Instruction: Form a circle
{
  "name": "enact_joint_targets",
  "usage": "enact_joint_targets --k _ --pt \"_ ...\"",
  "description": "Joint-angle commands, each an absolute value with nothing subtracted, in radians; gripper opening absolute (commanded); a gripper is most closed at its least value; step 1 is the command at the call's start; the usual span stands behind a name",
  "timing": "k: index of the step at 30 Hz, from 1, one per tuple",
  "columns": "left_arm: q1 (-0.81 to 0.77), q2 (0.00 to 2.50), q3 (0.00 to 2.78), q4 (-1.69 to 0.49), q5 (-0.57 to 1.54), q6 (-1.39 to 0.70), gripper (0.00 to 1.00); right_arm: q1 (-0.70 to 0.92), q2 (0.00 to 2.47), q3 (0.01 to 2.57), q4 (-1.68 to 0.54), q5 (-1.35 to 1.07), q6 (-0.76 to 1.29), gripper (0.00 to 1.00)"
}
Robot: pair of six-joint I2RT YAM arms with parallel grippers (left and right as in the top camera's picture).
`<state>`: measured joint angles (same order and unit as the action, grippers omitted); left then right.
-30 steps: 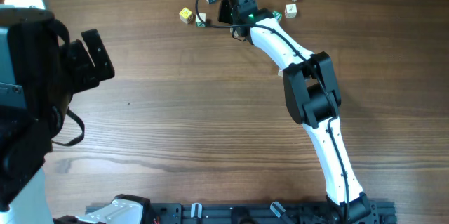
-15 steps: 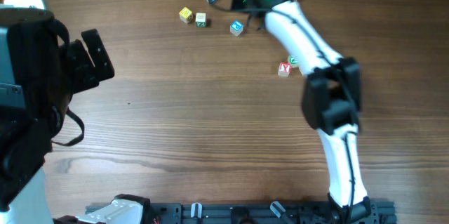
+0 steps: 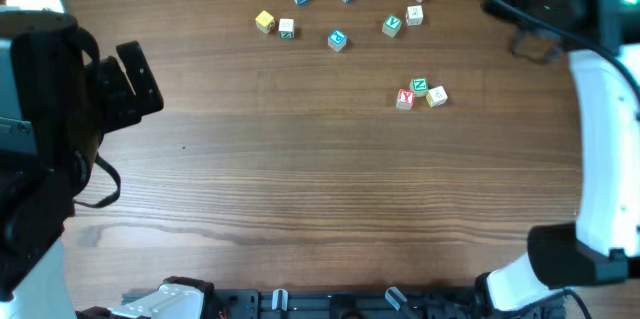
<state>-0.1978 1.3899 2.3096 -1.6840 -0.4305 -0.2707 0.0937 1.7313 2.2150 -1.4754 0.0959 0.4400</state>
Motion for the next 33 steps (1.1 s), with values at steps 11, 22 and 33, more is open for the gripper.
enact_joint_targets --k 11,22,33 --pt "-0.193 1.39 2.309 -1.684 -0.447 -0.269 1.0 0.072 1.742 1.592 -1.379 0.051 0.452 0.12" --pt "-0.193 1.39 2.309 -1.684 -0.447 -0.269 1.0 0.072 1.742 1.119 -0.799 -0.065 0.447 0.12" --pt "-0.193 1.39 2.309 -1.684 -0.447 -0.269 1.0 0.072 1.744 1.071 -0.64 -0.058 0.419 0.21"
